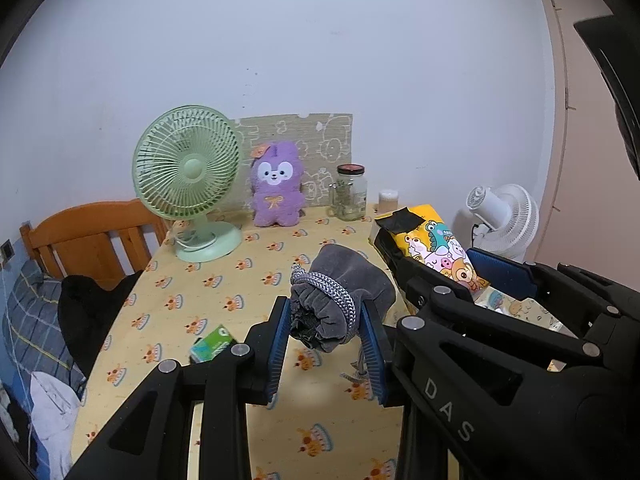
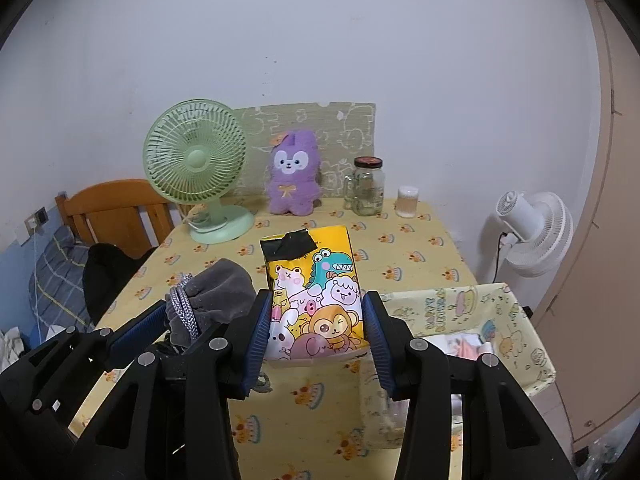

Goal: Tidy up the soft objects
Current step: 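Carry the grey pouch and cartoon pack over the gift box with both grippers, then open the left gripper into the box while the right releases the cartoon pack, then withdraw both grippers from the box toward the green tissue pack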

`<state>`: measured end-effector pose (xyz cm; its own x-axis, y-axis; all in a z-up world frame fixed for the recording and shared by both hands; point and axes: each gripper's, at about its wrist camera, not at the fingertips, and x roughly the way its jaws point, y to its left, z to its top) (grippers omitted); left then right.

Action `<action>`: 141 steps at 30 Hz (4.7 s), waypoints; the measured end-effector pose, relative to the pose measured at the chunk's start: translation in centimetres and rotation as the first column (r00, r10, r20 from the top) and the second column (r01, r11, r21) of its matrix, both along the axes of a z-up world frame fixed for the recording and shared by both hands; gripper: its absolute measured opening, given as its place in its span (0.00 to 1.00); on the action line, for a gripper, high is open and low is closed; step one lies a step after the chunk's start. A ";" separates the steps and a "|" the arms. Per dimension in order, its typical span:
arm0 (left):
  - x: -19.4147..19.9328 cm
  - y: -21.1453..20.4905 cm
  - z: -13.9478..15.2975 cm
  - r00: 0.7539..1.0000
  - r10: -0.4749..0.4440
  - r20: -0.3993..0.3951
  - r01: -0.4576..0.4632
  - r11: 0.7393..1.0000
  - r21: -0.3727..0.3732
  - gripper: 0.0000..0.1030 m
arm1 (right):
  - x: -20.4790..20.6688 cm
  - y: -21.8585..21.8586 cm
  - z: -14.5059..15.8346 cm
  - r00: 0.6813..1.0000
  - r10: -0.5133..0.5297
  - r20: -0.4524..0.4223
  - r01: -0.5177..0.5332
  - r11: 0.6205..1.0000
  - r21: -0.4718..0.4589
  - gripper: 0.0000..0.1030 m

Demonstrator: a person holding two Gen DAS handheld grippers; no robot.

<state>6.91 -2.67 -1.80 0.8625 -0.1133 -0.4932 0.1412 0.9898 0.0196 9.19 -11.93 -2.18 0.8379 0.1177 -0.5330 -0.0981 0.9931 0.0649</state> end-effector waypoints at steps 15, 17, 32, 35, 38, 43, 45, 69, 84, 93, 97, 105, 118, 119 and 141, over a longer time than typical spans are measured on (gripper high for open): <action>1.5 -5.2 -0.3 0.998 -0.069 -0.002 0.069 0.998 0.000 0.34 | 0.5 -5.4 -0.5 0.998 -0.070 0.003 0.070 0.998 0.003 0.47; 1.6 -6.0 -0.5 0.996 -0.083 -0.008 0.083 0.997 0.004 0.34 | 0.7 -6.1 -0.7 0.997 -0.082 -0.001 0.082 0.997 0.004 0.47; 2.8 -10.9 -1.9 0.988 -0.152 -0.035 0.152 0.988 0.002 0.34 | 1.1 -11.1 -2.5 0.987 -0.162 -0.023 0.162 0.987 0.016 0.47; 3.1 -11.7 -2.5 0.986 -0.161 -0.047 0.162 0.987 0.006 0.34 | 1.4 -11.9 -3.1 0.984 -0.172 -0.034 0.173 0.985 0.020 0.47; 3.5 -12.6 -3.0 0.984 -0.168 -0.057 0.169 0.986 0.009 0.34 | 1.8 -12.8 -3.8 0.983 -0.180 -0.046 0.181 0.983 0.021 0.47; 4.4 -13.7 -4.0 0.980 -0.182 -0.077 0.184 0.983 0.017 0.34 | 2.5 -14.0 -4.8 0.980 -0.189 -0.061 0.190 0.981 0.021 0.47; 4.7 -14.1 -4.3 0.978 -0.189 -0.085 0.191 0.981 0.019 0.34 | 2.8 -14.4 -5.3 0.978 -0.194 -0.070 0.196 0.980 0.021 0.47; 5.9 -15.5 -7.9 0.957 -0.222 -0.189 0.235 0.971 0.050 0.69 | 3.9 -15.5 -9.1 0.962 -0.221 -0.158 0.227 0.974 0.020 0.62; 4.5 -13.7 -5.9 0.963 -0.217 -0.158 0.222 0.975 0.016 0.79 | 2.5 -14.0 -6.9 0.969 -0.208 -0.133 0.215 0.976 0.040 0.84; 3.2 -11.8 -3.9 0.974 -0.197 -0.110 0.200 0.980 0.020 0.85 | 1.2 -12.1 -4.7 0.977 -0.196 -0.078 0.199 0.979 0.032 0.88; 2.6 -11.0 -3.3 0.977 -0.190 -0.094 0.192 0.981 0.021 0.87 | 0.6 -11.3 -3.8 0.980 -0.192 -0.058 0.193 0.981 0.025 0.89; 1.5 -9.7 -2.0 0.983 -0.177 -0.056 0.178 0.984 0.028 0.89 | -0.6 -9.9 -2.1 0.981 -0.195 -0.017 0.195 0.981 0.011 0.94; -0.1 -6.9 0.2 0.989 -0.145 0.001 0.145 0.989 0.038 0.93 | -2.2 -7.4 0.8 0.981 -0.187 0.060 0.188 0.982 -0.012 1.00; -0.2 -6.7 0.3 0.990 -0.143 0.002 0.143 0.989 0.036 0.93 | -2.3 -7.2 0.9 0.981 -0.183 0.061 0.185 0.983 -0.014 1.00; -1.8 -0.6 0.5 0.997 -0.069 0.024 0.068 0.996 0.053 0.93 | -3.2 -1.1 1.3 0.991 -0.102 0.085 0.103 0.995 -0.008 1.00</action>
